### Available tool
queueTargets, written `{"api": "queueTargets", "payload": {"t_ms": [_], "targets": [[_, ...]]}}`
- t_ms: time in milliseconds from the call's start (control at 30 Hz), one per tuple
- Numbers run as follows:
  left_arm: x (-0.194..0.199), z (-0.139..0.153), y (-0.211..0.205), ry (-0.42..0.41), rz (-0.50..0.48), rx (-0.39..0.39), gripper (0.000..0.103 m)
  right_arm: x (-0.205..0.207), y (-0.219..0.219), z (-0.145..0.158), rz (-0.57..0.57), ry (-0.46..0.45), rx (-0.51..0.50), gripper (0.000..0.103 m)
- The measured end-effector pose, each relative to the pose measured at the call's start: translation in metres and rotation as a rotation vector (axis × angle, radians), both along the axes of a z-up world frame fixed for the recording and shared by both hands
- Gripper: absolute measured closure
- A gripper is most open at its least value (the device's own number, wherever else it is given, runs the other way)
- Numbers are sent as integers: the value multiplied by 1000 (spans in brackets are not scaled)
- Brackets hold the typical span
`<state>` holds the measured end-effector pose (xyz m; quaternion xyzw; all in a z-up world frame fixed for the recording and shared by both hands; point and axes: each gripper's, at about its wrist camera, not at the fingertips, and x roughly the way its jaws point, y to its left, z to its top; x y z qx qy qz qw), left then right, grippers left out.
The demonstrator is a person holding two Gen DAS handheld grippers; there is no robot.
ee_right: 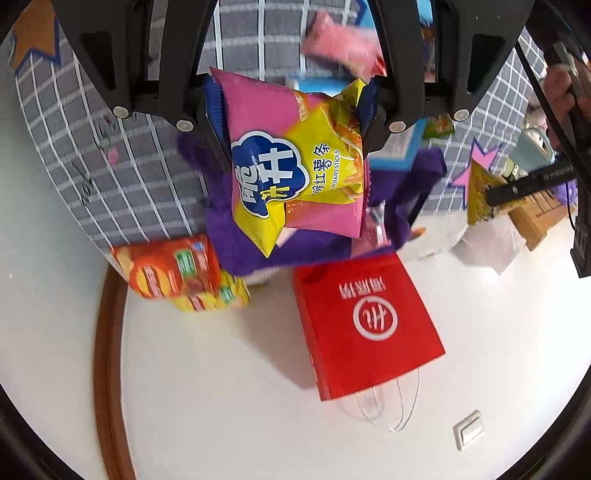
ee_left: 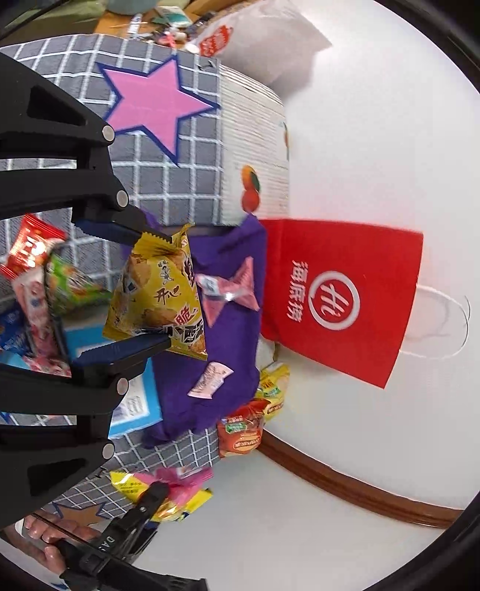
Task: Organize snacks
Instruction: 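Carry the yellow packet with the left tool while the right tool carries the pink-yellow bag to the towel, then release both packets onto the purple towel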
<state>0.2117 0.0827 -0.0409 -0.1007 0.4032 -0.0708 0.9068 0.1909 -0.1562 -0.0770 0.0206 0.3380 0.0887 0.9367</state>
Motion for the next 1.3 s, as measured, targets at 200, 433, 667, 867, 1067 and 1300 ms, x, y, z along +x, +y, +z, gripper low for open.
{"api": "queueTargets", "payload": {"t_ms": [200,433,667,867,1067,1300], "targets": [[33,14,-17,-18,-15,19,59,41,10,20,27,-39,12,46],[66,13,-31,-14,-27,40,59,88,11,13,41,-20,55,46],[96,-13,-39,36,-54,25,59,121,-1,-31,43,51,96,46],[116,-46,-40,113,-66,16,59,132,-13,-72,17,134,93,46],[124,-59,-32,144,-58,-10,59,138,-21,-90,22,164,116,46],[129,-67,-30,167,-56,-18,60,143,-24,-99,22,181,125,46]]}}
